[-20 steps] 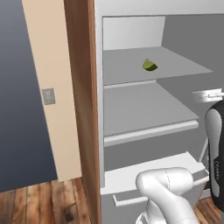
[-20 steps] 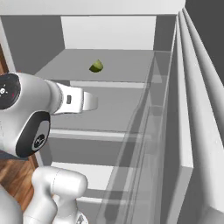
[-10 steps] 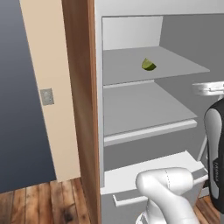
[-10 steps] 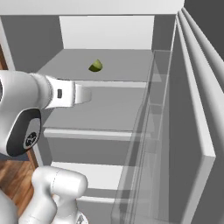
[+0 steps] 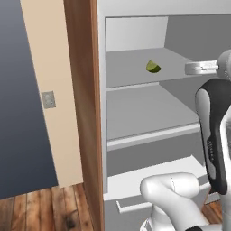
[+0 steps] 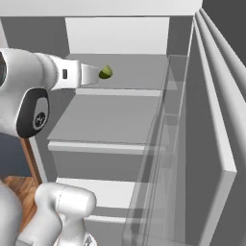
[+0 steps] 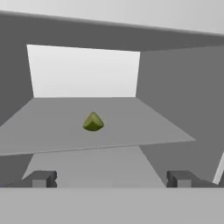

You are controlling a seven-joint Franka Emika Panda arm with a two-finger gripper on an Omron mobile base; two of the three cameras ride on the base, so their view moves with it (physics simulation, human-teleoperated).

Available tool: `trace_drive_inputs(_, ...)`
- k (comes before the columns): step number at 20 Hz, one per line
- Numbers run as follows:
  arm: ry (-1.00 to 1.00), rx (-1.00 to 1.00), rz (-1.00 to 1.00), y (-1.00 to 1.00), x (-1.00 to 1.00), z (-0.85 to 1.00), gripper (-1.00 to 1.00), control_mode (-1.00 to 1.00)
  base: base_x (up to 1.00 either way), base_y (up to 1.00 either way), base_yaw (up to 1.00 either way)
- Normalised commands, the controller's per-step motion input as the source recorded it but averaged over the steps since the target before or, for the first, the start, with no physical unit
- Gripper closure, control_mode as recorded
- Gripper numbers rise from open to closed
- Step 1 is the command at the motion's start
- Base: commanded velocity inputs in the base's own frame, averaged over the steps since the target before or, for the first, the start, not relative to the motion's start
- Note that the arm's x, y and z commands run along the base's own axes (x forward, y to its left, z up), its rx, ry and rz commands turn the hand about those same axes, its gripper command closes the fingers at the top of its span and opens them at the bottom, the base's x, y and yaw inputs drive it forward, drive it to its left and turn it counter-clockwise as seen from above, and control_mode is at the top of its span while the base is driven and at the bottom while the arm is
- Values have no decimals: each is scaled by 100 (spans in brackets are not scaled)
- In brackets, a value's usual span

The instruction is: There is a bowl on the dining counter. Grab a lemon wedge from the fridge and place it in the bowl. Then get the liquor bottle and glass cup from the cabinet and place them next to the bowl.

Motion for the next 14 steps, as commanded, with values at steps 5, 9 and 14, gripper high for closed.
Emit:
trace_drive_inputs(5,0,1,0,13,67,-5,-100,-100,0,0,0)
trace_drive_inputs(9,0,6,3,15,46,-34,-100,-100,0,0,0)
trace_drive_inputs(14,2,5,5,21,52,-40,-100,-100,0,0,0)
